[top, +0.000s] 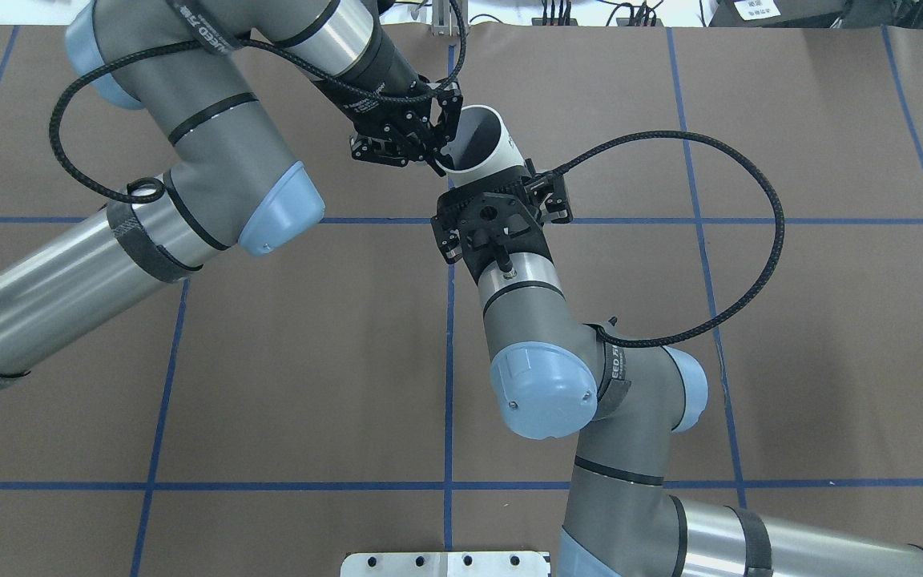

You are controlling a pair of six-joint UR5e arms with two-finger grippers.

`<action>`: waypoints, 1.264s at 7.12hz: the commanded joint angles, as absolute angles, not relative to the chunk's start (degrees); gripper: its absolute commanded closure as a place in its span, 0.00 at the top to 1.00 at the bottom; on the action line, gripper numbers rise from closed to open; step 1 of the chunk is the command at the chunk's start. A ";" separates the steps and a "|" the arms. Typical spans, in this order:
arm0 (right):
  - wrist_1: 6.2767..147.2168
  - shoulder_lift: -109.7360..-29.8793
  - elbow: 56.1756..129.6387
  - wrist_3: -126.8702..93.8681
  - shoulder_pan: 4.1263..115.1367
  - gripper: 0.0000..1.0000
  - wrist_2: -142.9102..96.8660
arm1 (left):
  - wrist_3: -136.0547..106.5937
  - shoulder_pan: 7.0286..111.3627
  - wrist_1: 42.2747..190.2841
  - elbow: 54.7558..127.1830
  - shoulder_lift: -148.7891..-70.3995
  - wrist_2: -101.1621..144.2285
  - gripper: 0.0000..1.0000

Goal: Left arm hands cup to right arm to dump lemon

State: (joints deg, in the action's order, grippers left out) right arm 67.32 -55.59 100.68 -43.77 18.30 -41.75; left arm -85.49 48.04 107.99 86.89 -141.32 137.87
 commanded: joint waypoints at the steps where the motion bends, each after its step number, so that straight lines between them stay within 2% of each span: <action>1: 67.32 -55.90 100.63 -43.77 18.37 1.00 -41.75 | -85.26 52.10 107.93 84.83 -141.94 139.65 0.00; 5: 67.59 -55.55 101.51 -43.59 19.15 1.00 -43.23 | -78.26 59.83 107.58 74.13 -142.03 139.48 0.00; 6: 67.59 -55.46 102.12 -43.68 21.86 1.00 -48.03 | -72.48 62.46 106.97 71.83 -141.25 139.48 0.00; 9: 67.67 -55.63 102.22 -43.77 36.68 1.00 -72.06 | -57.10 68.71 98.75 72.33 -137.82 138.35 0.00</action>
State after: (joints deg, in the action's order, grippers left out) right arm 67.61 -55.56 102.29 -43.74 30.47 -61.69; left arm -63.58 66.49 102.80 72.09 -138.73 138.94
